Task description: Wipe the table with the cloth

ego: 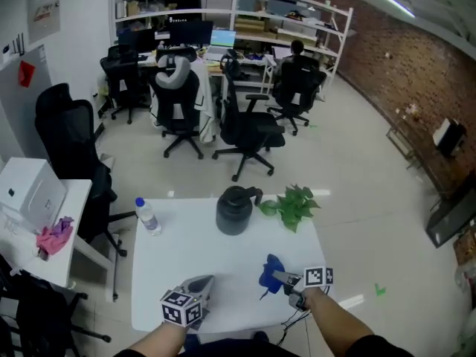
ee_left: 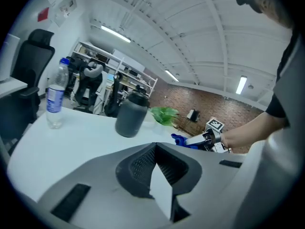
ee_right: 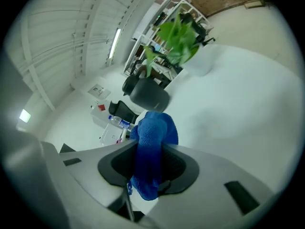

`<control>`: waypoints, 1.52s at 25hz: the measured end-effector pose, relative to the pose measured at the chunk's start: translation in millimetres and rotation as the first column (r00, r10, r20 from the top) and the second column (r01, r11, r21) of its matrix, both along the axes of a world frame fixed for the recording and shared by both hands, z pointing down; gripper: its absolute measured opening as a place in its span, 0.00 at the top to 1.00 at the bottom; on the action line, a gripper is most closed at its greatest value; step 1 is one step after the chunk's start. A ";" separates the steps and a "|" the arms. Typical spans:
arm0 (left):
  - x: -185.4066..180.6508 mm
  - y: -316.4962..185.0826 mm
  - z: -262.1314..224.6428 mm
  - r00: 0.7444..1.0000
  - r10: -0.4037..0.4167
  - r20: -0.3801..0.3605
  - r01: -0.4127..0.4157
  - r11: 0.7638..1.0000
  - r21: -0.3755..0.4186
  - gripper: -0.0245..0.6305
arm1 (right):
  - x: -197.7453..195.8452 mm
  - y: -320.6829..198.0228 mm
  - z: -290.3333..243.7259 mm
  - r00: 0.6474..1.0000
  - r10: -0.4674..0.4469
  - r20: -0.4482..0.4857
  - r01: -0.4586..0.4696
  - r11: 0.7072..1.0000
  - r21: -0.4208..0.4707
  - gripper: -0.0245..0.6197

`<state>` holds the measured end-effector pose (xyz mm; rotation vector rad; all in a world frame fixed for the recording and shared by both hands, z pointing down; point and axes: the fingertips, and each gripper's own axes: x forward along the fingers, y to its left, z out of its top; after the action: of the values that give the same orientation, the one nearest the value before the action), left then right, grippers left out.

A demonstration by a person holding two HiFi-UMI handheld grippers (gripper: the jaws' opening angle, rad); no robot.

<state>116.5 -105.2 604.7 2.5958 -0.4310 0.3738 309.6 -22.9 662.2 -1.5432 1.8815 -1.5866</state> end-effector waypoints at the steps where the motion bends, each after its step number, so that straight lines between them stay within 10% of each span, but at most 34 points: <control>1: 20.4 13.9 0.3 0.999 0.034 0.003 -0.034 0.999 -0.003 0.96 | 19.7 22.8 1.7 1.000 0.026 -0.006 -0.026 1.000 -0.011 0.77; 9: 153.5 127.1 28.4 0.958 0.286 0.028 -0.284 0.957 -0.051 0.96 | 136.9 199.1 55.8 0.975 0.180 -0.130 -0.203 0.962 -0.184 0.77; 18: 214.3 201.1 40.6 0.912 0.409 0.044 -0.404 0.911 -0.089 0.96 | 163.7 230.6 90.7 0.963 0.190 -0.192 -0.234 0.941 -0.244 0.76; 25: 199.8 195.3 34.7 0.909 0.414 0.049 -0.410 0.909 -0.080 0.96 | 163.8 224.3 77.2 0.953 0.145 -0.265 -0.217 0.939 -0.267 0.60; 32: 140.4 129.1 9.8 0.953 0.303 0.027 -0.302 0.953 -0.031 0.96 | 147.2 170.2 -4.3 0.881 0.097 -0.463 -0.166 0.980 -0.109 0.48; 38: 51.0 52.7 -16.0 0.992 0.130 0.004 -0.130 0.991 0.036 0.96 | 38.7 50.5 -75.8 0.793 -0.039 -0.608 0.159 0.977 0.145 0.76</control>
<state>167.5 -52.4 588.7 2.6670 -0.2725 0.4153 348.3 27.6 586.4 -2.0552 2.3787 -0.9517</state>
